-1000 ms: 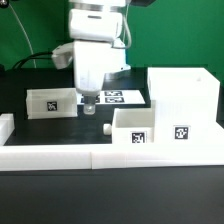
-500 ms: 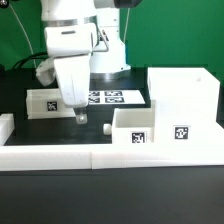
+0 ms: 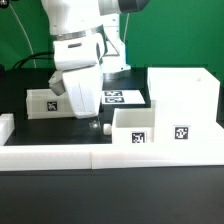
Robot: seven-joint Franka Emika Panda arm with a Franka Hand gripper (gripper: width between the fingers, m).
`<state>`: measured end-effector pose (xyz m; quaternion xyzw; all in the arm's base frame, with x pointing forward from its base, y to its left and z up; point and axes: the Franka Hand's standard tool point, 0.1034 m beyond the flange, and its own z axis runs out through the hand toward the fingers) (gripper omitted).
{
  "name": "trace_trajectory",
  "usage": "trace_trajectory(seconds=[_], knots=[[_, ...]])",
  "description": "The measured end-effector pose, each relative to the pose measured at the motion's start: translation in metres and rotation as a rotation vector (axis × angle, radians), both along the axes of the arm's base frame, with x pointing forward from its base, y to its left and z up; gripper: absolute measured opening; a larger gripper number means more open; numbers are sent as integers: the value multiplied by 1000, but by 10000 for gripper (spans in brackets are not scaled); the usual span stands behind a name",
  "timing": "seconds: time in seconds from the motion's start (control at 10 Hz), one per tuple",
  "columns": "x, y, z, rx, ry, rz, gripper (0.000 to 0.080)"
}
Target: Assemble drawer
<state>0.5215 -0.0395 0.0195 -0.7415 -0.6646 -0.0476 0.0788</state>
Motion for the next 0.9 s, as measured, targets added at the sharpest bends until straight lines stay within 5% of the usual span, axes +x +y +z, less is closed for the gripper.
trace_trajectory(seconds=[0.5, 0.9], knots=[[3, 34, 1, 9, 22, -76, 649], [2, 35, 0, 6, 30, -109, 649]])
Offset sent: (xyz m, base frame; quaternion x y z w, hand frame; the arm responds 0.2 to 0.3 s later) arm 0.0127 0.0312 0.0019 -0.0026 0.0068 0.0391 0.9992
